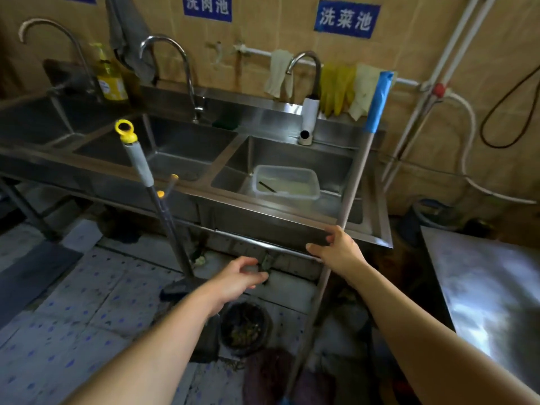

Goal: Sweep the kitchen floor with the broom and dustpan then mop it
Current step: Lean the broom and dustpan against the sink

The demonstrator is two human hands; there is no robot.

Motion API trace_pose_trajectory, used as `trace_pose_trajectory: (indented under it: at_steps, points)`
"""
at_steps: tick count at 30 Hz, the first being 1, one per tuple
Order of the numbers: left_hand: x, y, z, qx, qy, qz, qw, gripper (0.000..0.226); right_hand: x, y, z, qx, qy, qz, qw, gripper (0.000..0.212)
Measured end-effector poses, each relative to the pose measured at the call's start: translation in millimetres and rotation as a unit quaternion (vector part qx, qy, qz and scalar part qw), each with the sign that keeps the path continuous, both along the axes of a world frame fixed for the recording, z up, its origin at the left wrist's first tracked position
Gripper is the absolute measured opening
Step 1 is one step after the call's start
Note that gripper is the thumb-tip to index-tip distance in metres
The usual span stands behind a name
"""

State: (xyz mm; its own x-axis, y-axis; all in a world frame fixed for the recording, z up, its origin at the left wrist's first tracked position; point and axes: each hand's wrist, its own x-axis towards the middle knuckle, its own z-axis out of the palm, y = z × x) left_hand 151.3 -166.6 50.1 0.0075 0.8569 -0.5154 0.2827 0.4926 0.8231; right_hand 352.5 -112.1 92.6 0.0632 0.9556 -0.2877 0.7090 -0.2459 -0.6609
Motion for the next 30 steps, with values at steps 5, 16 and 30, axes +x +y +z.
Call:
trace_pose_trajectory:
  at_steps: [5, 16, 30]
  points:
    - [59, 31, -33, -0.007, -0.002, -0.035, 0.999, 0.050, 54, 23, -28, -0.001, 0.012, -0.048, 0.999, 0.068]
    - [148, 115, -136, 0.016, -0.015, -0.032, 0.999, 0.054, 96, 101, -90, 0.093, 0.063, -0.058, 0.992, 0.070]
    - [186, 143, -175, 0.150, -0.007, -0.023, 0.988, 0.025, 83, 127, -113, 0.209, 0.081, -0.057, 0.973, 0.031]
